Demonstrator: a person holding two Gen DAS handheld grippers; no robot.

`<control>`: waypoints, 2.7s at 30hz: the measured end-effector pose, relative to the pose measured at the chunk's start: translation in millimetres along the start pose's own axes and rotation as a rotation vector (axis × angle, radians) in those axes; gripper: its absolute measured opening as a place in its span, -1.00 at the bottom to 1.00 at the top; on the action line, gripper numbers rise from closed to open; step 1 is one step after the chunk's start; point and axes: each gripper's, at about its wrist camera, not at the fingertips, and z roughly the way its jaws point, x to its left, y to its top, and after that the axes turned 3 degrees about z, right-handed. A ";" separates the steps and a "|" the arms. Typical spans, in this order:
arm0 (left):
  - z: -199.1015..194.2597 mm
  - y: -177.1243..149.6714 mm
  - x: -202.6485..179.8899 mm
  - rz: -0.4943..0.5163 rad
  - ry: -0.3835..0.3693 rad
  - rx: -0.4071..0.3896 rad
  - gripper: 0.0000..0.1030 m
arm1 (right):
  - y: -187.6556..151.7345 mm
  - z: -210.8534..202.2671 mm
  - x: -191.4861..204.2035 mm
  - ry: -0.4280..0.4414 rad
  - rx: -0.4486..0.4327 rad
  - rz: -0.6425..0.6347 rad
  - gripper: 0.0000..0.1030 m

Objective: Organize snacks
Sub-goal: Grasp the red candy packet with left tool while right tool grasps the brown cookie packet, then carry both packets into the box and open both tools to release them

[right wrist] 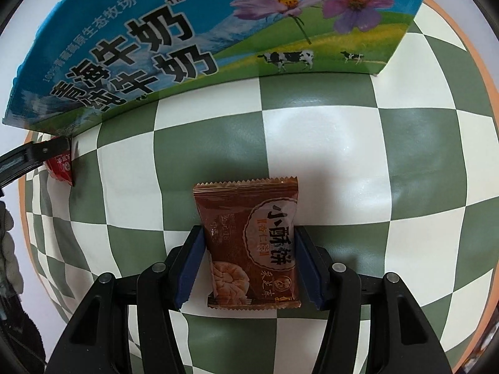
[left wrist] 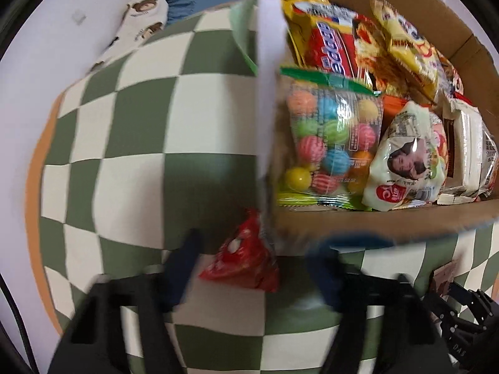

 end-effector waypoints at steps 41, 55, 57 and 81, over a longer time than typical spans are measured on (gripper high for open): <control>32.8 -107.2 -55.7 -0.078 -0.387 0.282 0.16 | -72.3 25.5 -39.1 0.021 0.100 0.022 0.28; 12.8 -151.8 -84.7 0.033 -0.232 0.245 -0.34 | -62.2 38.1 0.5 -0.065 0.094 -0.052 0.14; 5.5 -139.2 -100.0 0.032 -0.230 0.234 -0.34 | -64.3 36.1 4.2 -0.072 0.079 -0.064 0.14; -153.8 85.0 -64.1 0.099 -0.278 -0.125 -0.33 | 100.5 -168.1 50.7 0.139 -0.273 -0.144 0.14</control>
